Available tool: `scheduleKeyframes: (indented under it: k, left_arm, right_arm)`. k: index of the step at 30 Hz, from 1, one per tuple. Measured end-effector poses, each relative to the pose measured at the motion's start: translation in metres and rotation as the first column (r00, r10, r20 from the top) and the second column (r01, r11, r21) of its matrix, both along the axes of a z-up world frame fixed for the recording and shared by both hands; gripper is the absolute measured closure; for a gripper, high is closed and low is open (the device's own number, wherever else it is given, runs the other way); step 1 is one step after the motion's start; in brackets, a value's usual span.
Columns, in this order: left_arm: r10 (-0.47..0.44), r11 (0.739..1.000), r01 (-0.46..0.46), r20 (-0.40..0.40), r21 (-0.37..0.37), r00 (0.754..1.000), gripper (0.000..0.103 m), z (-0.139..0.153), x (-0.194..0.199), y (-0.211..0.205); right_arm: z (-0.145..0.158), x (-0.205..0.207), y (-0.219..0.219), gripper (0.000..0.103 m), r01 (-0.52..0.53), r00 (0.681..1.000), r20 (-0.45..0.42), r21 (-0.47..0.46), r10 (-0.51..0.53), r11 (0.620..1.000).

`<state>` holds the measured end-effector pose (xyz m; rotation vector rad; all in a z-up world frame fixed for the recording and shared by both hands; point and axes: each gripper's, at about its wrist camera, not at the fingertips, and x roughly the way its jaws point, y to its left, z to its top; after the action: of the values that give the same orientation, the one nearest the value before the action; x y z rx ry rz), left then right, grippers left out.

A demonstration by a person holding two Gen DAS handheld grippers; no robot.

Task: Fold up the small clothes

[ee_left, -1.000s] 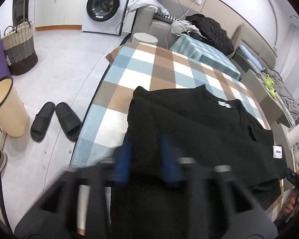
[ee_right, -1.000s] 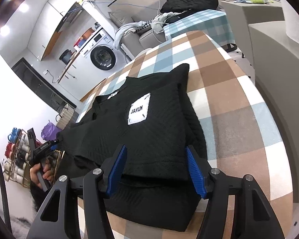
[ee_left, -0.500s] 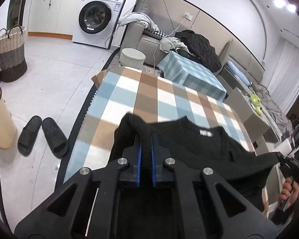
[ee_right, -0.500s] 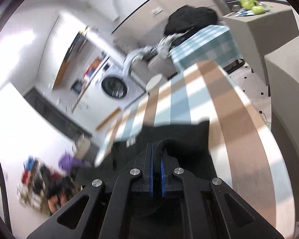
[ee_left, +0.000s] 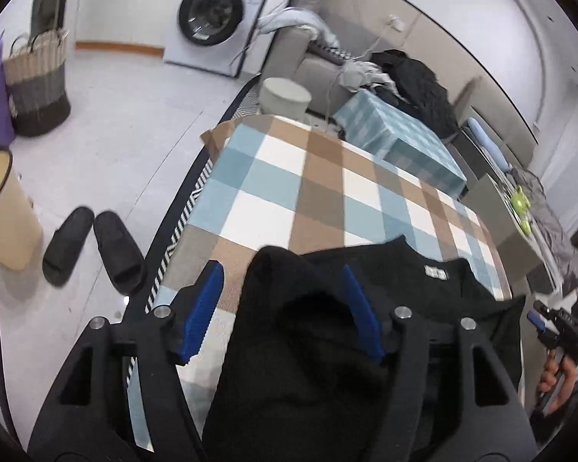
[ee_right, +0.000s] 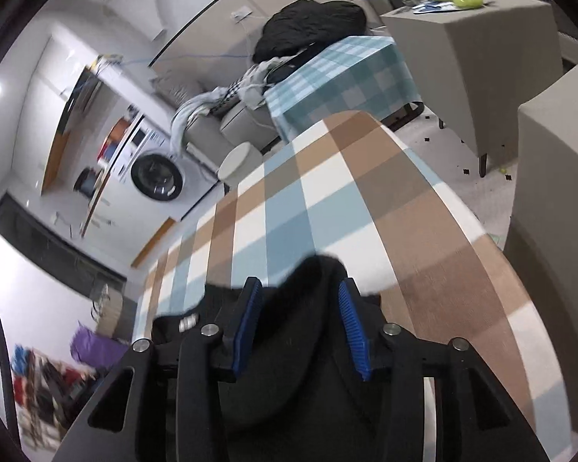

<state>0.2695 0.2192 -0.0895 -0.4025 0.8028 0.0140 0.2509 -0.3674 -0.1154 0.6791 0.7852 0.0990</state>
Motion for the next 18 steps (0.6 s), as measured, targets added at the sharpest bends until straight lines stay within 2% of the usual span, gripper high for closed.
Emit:
scheduleKeyframes:
  k: [3, 6, 7, 8, 9, 10, 11, 16, 18]
  left_arm:
    - [-0.062, 0.997, 0.062, -0.023, 0.035, 0.998, 0.041, -0.007, -0.002, -0.014]
    - [-0.081, 0.994, 0.086, -0.060, 0.071, 0.995, 0.042, -0.019, 0.005, -0.027]
    - [-0.087, 0.994, 0.091, -0.066, 0.065, 0.994, 0.049, -0.021, 0.007, -0.029]
    - [-0.096, 0.993, 0.100, -0.066, 0.056, 0.993, 0.060, -0.023, 0.010, -0.031]
    - [-0.102, 0.993, 0.106, -0.070, 0.059, 0.992, 0.065, -0.026, 0.014, -0.034]
    - [-0.099, 0.992, 0.105, -0.075, 0.072, 0.992, 0.076, -0.027, 0.017, -0.036]
    - [-0.097, 0.992, 0.103, -0.078, 0.077, 0.992, 0.083, -0.028, 0.021, -0.035]
    - [-0.086, 0.996, 0.088, -0.064, 0.032, 0.994, 0.085, -0.030, 0.043, -0.025]
    - [-0.064, 0.998, 0.065, -0.051, 0.018, 0.997, 0.085, -0.030, 0.052, -0.019]
  right_arm:
    - [-0.008, -0.009, 0.003, 0.060, -0.044, 0.999, -0.024, 0.000, 0.044, 0.999]
    - [-0.017, -0.006, 0.010, 0.060, -0.072, 0.996, -0.052, 0.008, 0.072, 0.997]
    - [-0.020, -0.004, 0.011, 0.062, -0.072, 0.996, -0.060, 0.014, 0.073, 0.997]
    - [-0.024, 0.001, 0.014, 0.063, -0.072, 0.995, -0.068, 0.030, 0.074, 0.997]
    - [-0.026, 0.005, 0.016, 0.068, -0.075, 0.994, -0.074, 0.042, 0.078, 0.996]
    - [-0.028, 0.008, 0.017, 0.074, -0.071, 0.994, -0.078, 0.048, 0.075, 0.996]
    - [-0.030, 0.012, 0.019, 0.074, -0.064, 0.994, -0.087, 0.040, 0.067, 0.997]
    - [-0.028, 0.024, 0.024, 0.074, -0.054, 0.994, -0.098, 0.026, 0.056, 0.998]
    - [-0.023, 0.029, 0.024, 0.074, -0.062, 0.995, -0.076, 0.046, 0.065, 0.997]
